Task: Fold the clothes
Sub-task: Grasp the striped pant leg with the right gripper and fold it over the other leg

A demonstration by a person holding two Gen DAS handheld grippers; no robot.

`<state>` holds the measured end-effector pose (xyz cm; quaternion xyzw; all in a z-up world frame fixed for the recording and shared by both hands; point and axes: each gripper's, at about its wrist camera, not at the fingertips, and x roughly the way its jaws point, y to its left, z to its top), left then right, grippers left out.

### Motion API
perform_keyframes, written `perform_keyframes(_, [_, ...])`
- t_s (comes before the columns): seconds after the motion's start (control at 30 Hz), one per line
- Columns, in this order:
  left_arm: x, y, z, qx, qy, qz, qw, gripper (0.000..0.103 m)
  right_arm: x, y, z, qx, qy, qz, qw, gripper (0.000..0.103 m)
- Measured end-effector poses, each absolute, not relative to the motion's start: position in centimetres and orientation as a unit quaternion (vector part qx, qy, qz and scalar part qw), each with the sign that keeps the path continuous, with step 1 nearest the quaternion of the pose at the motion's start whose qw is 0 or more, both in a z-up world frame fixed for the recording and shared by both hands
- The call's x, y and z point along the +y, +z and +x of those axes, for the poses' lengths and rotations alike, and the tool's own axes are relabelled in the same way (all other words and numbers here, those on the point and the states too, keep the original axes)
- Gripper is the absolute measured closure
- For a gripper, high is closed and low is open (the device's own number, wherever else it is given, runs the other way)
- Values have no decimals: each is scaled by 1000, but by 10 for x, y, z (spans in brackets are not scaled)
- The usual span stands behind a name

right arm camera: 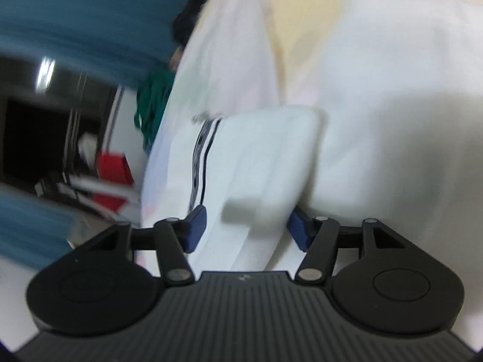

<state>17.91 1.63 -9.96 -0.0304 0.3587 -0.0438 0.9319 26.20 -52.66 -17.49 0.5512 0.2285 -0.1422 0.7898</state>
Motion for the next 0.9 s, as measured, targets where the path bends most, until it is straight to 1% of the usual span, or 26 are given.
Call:
perform_keyframes(0.03, [15, -99, 179, 358, -45, -28, 932, 6, -524, -175, 269, 235, -140, 537, 798, 76])
perform_keyframes(0.07, [14, -99, 179, 357, -46, -26, 933, 6, -523, -177, 274, 240, -143, 528, 802, 85])
perform_keyframes(0.1, [13, -98, 179, 354, -47, -22, 934, 6, -525, -178, 277, 238, -143, 525, 805, 92])
perform_keyframes(0.13, [12, -97, 178, 351, -48, -18, 935, 6, -528, -178, 280, 233, -141, 524, 807, 94])
perform_keyframes(0.2, [11, -94, 177, 346, -52, -12, 937, 6, -534, -175, 285, 219, -139, 519, 814, 95])
perform_keyframes(0.33, [10, -88, 177, 337, -67, -11, 939, 6, -547, -148, 283, 165, -145, 498, 839, 95])
perform_keyframes(0.43, [9, -84, 176, 331, -77, -11, 940, 6, -563, -146, 268, 136, -173, 498, 839, 96])
perform_keyframes(0.5, [10, -82, 177, 331, -82, -15, 940, 6, -572, -159, 259, 148, -196, 498, 832, 96])
perform_keyframes(0.6, [11, -81, 178, 333, -85, -19, 939, 6, -578, -189, 252, 188, -218, 503, 815, 96])
perform_keyframes(0.63, [12, -80, 178, 333, -86, -20, 939, 6, -578, -195, 249, 186, -217, 509, 812, 96])
perform_keyframes(0.77, [13, -75, 178, 333, -84, -20, 939, 6, -566, -178, 248, 184, -229, 476, 829, 95])
perform_keyframes(0.9, [15, -73, 176, 334, -83, -24, 938, 6, -550, -160, 244, 207, -235, 428, 848, 87])
